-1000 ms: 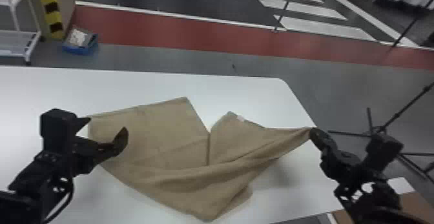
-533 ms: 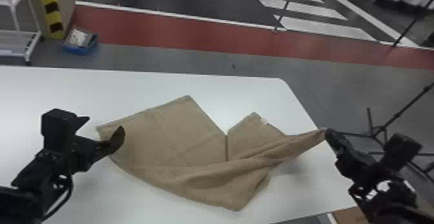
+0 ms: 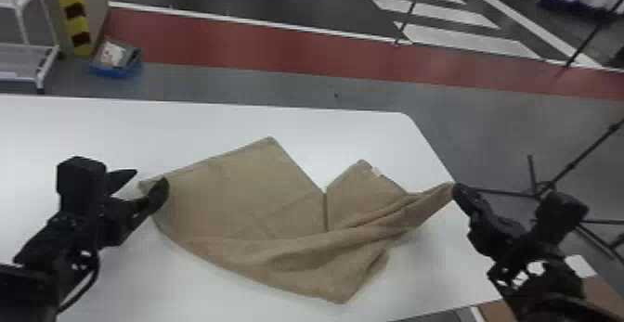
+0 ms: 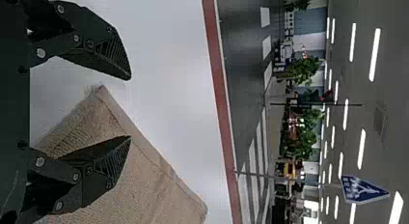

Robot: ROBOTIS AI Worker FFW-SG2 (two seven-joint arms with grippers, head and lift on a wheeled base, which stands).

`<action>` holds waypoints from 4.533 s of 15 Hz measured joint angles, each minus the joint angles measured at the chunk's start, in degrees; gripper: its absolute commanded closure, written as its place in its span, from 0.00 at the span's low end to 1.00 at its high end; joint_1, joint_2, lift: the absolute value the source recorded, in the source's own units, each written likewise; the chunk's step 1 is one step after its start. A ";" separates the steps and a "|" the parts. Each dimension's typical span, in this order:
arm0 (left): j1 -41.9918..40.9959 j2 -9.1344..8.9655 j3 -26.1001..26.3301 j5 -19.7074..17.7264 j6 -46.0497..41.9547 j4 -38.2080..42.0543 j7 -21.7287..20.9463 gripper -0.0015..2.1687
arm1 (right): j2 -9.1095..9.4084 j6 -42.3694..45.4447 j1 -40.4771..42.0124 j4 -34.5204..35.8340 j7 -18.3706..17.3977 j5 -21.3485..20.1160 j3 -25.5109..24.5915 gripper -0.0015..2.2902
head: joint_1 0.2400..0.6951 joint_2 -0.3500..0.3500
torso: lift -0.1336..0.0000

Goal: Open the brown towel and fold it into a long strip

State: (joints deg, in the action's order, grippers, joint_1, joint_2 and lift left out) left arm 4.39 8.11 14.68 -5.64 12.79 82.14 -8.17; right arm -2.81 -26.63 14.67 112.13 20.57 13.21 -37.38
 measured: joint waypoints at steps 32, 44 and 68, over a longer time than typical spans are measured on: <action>-19.74 1.64 -24.66 -11.43 39.74 57.85 -0.13 0.75 | -8.50 -19.35 -7.40 8.59 2.51 -0.72 -5.72 0.65 | 0.99 0.00 | 0.08; 5.78 2.20 -26.35 -13.19 42.94 32.86 1.91 0.75 | -8.65 -14.47 -41.50 -20.60 2.55 -16.68 19.93 0.65 | 0.64 0.35 | 0.08; -34.28 -1.63 -24.42 -12.83 65.06 69.66 20.74 0.73 | -3.74 -9.51 1.70 6.40 16.82 -9.78 -5.49 0.65 | 1.00 0.00 | 0.08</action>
State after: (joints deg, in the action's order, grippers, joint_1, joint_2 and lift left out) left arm -29.89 6.48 -9.74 -18.47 77.85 151.80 12.57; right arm -6.55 -36.15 16.37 118.53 37.39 3.43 -42.87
